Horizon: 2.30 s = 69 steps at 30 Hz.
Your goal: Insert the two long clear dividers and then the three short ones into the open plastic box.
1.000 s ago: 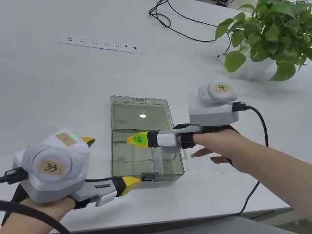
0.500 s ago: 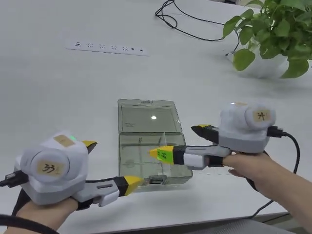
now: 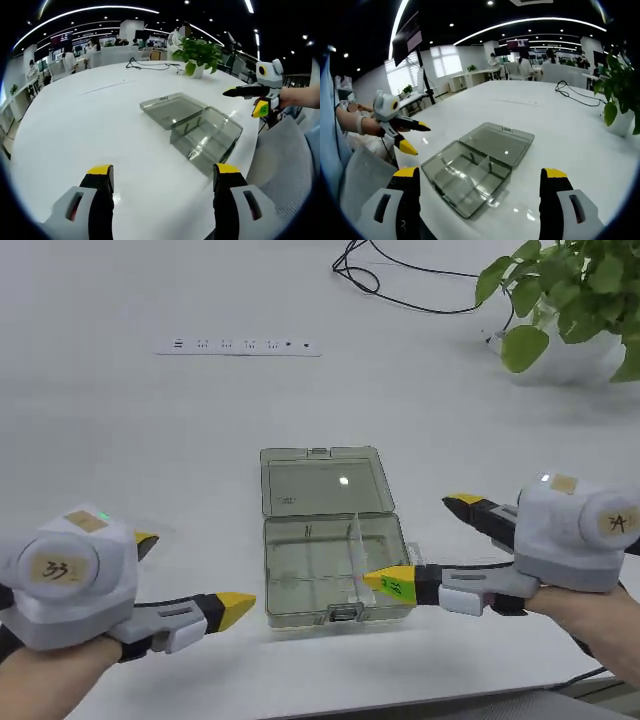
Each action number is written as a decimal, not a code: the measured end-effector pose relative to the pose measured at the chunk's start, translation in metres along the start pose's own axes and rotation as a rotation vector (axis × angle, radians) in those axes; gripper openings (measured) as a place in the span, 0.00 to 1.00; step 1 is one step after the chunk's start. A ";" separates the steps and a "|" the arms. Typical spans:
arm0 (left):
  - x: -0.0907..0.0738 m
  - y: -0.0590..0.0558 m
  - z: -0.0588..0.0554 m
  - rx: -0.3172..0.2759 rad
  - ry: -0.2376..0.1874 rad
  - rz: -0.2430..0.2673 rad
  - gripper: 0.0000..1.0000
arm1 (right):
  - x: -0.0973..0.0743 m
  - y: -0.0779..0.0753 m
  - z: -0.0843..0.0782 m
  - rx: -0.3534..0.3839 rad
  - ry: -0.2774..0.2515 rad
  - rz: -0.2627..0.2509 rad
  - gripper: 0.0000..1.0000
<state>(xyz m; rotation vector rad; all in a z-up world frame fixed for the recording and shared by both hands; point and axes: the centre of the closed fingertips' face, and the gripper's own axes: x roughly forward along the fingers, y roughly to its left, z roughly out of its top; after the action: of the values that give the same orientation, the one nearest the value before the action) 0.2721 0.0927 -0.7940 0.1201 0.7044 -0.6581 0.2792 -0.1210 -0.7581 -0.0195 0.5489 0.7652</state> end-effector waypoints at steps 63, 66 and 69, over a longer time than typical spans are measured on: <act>-0.005 0.080 -0.058 -0.012 0.486 0.120 0.30 | -0.020 -0.002 -0.020 0.048 0.007 -0.009 0.94; -0.006 0.079 -0.059 -0.016 0.472 0.118 0.30 | -0.019 -0.002 -0.019 0.048 0.007 -0.008 0.94; -0.006 0.080 -0.059 -0.023 0.462 0.120 0.30 | -0.017 -0.001 -0.021 0.036 0.019 -0.006 0.94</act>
<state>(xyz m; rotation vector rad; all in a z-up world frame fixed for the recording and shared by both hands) 0.2829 0.1778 -0.8440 0.2966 1.1391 -0.5093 0.2601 -0.1371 -0.7679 0.0054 0.5805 0.7501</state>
